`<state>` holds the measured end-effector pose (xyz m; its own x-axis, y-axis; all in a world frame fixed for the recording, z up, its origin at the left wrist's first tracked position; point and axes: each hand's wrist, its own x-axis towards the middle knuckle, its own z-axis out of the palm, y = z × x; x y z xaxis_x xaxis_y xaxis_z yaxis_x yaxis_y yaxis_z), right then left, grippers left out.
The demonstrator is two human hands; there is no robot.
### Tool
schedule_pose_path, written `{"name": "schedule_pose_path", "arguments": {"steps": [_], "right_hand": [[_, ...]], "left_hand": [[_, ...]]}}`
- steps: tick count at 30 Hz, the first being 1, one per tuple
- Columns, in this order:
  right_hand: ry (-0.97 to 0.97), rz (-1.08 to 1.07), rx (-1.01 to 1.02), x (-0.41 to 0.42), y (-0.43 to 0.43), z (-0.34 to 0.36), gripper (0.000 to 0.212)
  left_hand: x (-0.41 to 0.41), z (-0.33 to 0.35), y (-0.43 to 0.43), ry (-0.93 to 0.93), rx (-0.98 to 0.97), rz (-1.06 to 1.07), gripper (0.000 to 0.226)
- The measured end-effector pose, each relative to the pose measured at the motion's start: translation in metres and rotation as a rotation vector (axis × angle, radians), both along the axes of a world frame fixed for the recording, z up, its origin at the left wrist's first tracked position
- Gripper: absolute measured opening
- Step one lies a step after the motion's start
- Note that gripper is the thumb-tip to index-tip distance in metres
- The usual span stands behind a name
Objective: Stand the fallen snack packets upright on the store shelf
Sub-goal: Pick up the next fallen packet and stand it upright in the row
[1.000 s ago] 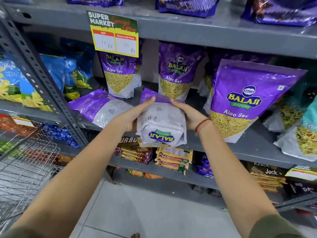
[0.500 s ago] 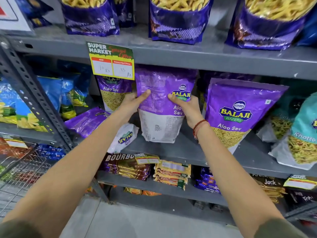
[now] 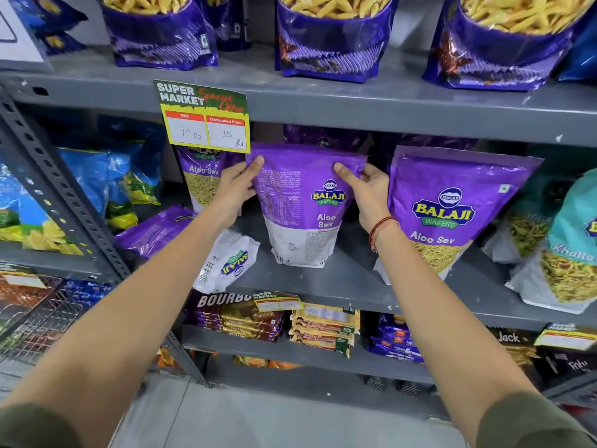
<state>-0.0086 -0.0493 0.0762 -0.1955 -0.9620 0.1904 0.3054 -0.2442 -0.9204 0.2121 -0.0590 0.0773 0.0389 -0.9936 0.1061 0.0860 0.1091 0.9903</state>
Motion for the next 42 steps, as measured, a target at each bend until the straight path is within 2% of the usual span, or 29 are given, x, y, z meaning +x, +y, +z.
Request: {"name": "schedule_pose_path", "arguments": {"steps": [2,5,7,9,12,15,18,21,24,25,27,31,33,36,37,40,42], "right_hand": [[-0.015,0.02,0.012,-0.003,-0.002,-0.004,0.015],[0.112,0.073,0.06,-0.006,0.0,-0.022,0.015],[0.158,0.11,0.114,-0.006,0.002,-0.043,0.016],[0.173,0.15,0.156,-0.004,0.003,-0.063,0.018],[0.23,0.175,0.19,0.001,0.003,-0.077,0.019],[0.3,0.138,0.197,0.004,0.011,-0.078,0.025],[0.417,0.011,0.153,0.013,0.033,-0.079,0.027],[0.64,-0.09,0.068,0.026,0.057,-0.084,0.051],[0.68,-0.114,0.067,0.034,0.072,-0.088,0.07],[0.668,-0.103,0.076,0.035,0.074,-0.087,0.071],[0.621,-0.06,0.067,0.035,0.076,-0.089,0.065],[0.457,-0.141,0.095,0.018,0.057,-0.089,0.05],[0.447,-0.16,0.141,0.006,0.035,-0.089,0.042],[0.536,-0.02,0.183,-0.008,0.001,-0.093,0.081],[0.528,0.038,0.195,-0.011,-0.007,-0.094,0.084],[0.492,0.181,0.191,-0.018,-0.029,-0.098,0.071],[0.446,0.214,0.202,-0.019,-0.036,-0.101,0.065]], "left_hand": [[-0.002,-0.004,-0.002,0.058,-0.003,0.047,0.013],[-0.014,-0.031,0.014,0.031,-0.07,0.253,0.033],[-0.03,-0.065,0.041,-0.053,-0.123,0.416,0.036],[-0.05,-0.098,0.07,-0.19,-0.151,0.482,0.035],[-0.083,-0.135,0.095,-0.341,-0.048,0.335,0.036],[-0.106,-0.149,0.103,-0.425,0.001,0.21,0.066],[-0.117,-0.15,0.104,-0.471,0.035,0.135,0.099],[-0.113,-0.155,0.094,-0.447,0.046,0.108,0.116],[-0.101,-0.153,0.077,-0.314,-0.076,0.121,0.092],[-0.097,-0.149,0.073,-0.252,-0.115,0.11,0.081],[-0.088,-0.138,0.064,-0.243,-0.109,0.109,0.067],[-0.056,-0.127,0.024,-0.466,0.113,-0.004,0.088],[-0.036,-0.122,0.0,-0.576,0.169,-0.175,0.082],[-0.014,-0.099,-0.022,-0.771,0.161,-0.367,0.071],[-0.01,-0.089,-0.027,-0.836,0.142,-0.395,0.065],[-0.009,-0.072,-0.037,-0.952,0.099,-0.269,0.049],[-0.005,-0.074,-0.039,-0.904,0.106,-0.216,0.048]]}}
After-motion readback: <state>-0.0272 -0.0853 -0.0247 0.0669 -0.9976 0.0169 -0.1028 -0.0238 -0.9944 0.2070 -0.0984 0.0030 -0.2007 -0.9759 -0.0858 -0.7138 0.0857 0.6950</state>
